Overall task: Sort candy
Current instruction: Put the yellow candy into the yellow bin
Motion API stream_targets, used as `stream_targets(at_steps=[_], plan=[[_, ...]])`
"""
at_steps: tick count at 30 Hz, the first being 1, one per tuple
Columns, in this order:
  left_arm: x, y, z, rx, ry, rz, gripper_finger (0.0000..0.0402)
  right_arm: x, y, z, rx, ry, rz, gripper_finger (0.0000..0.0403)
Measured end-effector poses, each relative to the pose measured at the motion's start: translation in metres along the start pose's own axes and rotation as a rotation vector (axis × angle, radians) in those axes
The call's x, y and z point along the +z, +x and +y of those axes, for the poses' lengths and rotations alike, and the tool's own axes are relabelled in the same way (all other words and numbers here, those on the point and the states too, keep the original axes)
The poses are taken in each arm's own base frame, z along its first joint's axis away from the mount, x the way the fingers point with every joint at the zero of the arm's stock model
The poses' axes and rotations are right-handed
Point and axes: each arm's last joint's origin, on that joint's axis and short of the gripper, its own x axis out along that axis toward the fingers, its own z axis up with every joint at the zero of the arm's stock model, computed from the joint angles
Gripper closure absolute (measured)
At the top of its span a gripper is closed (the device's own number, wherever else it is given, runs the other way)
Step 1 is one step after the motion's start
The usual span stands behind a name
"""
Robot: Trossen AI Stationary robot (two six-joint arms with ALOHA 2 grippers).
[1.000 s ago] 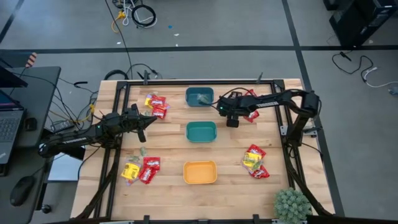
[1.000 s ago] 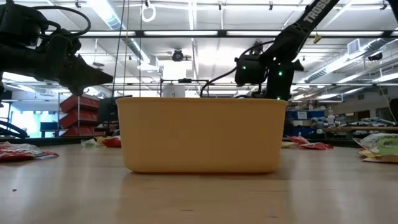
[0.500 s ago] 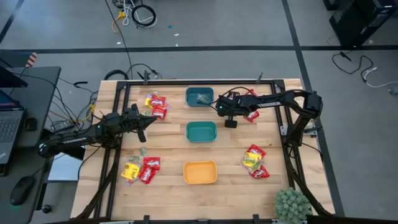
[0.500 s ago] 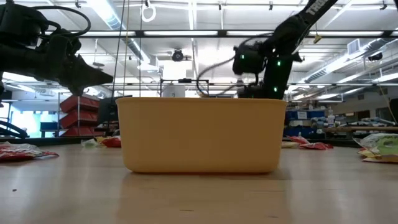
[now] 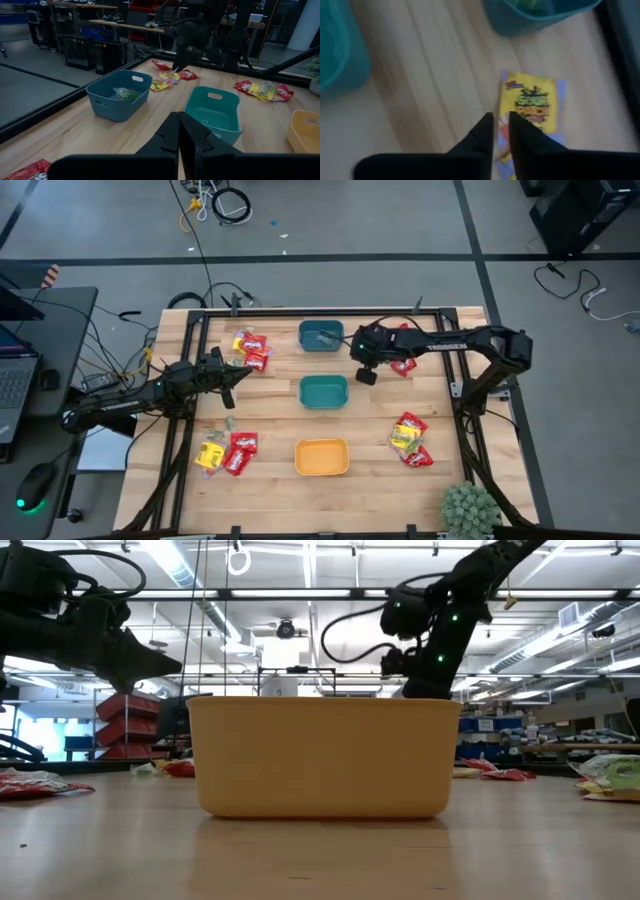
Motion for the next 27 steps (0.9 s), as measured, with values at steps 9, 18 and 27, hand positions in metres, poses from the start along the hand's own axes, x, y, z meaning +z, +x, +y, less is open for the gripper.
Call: stream_targets(at_steps=[9, 18, 27], plan=[[0.000, 0.000, 0.000, 0.000, 0.001, 0.000, 0.0396, -0.005, 0.028, -0.041, 0.000, 0.155, 0.029, 0.0218], [0.000, 0.000, 0.000, 0.000, 0.003, 0.001, 0.0396, -0.014, 0.055, -0.054, 0.082, 0.204, 0.088, 0.0150], [0.000, 0.000, 0.000, 0.000, 0.003, 0.001, 0.0396, -0.013, 0.056, -0.049, 0.085, 0.185, 0.089, 0.0261]])
